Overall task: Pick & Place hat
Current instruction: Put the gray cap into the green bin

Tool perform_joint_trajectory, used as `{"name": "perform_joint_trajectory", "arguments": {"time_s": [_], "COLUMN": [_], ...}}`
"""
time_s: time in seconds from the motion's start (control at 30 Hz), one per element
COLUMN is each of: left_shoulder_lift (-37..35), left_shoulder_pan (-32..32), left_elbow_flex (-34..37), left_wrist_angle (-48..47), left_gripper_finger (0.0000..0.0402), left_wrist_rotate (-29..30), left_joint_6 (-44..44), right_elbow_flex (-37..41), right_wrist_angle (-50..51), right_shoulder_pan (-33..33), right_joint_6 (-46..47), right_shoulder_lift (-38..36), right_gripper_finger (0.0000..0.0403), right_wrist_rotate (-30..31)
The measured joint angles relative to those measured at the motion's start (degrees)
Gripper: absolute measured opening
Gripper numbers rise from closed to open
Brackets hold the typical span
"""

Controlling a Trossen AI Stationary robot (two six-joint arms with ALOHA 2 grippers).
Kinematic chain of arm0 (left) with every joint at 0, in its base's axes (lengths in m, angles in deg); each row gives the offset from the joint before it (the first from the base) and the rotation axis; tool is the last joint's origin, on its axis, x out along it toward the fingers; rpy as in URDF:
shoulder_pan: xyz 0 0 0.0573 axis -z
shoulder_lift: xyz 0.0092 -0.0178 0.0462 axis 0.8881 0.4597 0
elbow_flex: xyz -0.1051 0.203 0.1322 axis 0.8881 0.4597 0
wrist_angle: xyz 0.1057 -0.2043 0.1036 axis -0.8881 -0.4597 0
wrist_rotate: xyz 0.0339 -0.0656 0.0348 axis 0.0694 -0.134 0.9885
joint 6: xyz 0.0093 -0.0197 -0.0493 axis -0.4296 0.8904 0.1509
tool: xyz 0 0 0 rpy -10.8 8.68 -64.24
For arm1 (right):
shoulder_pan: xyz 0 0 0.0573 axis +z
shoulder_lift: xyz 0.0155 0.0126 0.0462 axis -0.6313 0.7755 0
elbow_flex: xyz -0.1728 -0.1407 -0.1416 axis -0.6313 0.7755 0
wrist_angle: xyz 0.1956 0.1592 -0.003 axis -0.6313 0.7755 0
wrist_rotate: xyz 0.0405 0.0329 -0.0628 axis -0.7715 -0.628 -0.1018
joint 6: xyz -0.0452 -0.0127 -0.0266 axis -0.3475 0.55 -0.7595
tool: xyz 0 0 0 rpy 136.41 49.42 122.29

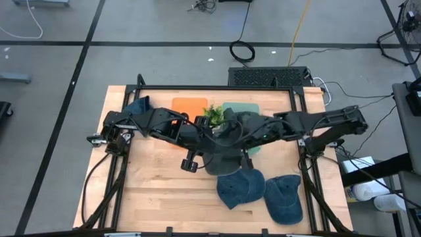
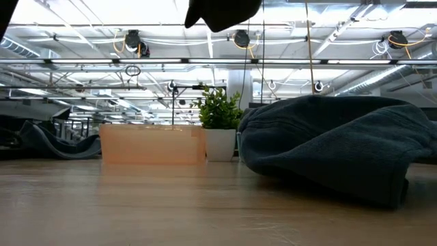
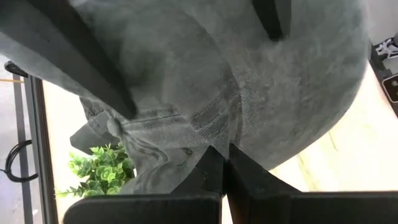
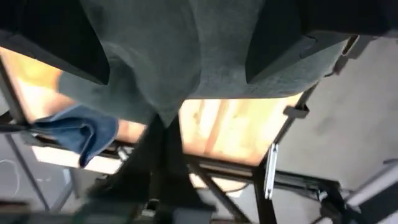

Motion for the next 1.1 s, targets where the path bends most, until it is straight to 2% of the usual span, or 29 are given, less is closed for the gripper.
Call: {"name": "perform_joint_trajectory", "arguments": {"time_s": [0.17,0.37,0.57,0.87,1.1], "left_shoulder_lift": [0.0,-0.04,-0.04,-0.04,-0.04], "left_shoulder_pan": [0.85,1.34,1.38,1.36,1.34], "left_elbow_flex": [0.0,0.0,0.0,0.0,0.0], "left_wrist_angle": [-0.68,-1.67,-2.1,-1.96,-1.94], "left_gripper_finger": [0.0,0.0,0.0,0.0,0.0001], "left_wrist_rotate": [0.02,0.07,0.13,0.24,0.28], "left_joint_6": [1.14,2.71,3.36,4.72,5.66], "right_elbow_flex": [0.0,0.0,0.04,0.04,0.04], "right_wrist_angle": [-1.14,-2.43,-2.17,-1.94,-1.88], "right_shoulder_pan": [0.0,0.0,0.0,-0.11,-0.26], "right_joint_6": [0.98,2.52,2.77,-0.04,-1.6], "right_shoulder_lift": [1.62,1.66,1.07,1.16,1.16], "right_gripper_finger": [0.0349,0.0287,0.0196,0.0019,0.0002], "right_wrist_rotate": [-2.92,-4.3,-4.27,-4.36,-4.11]}}
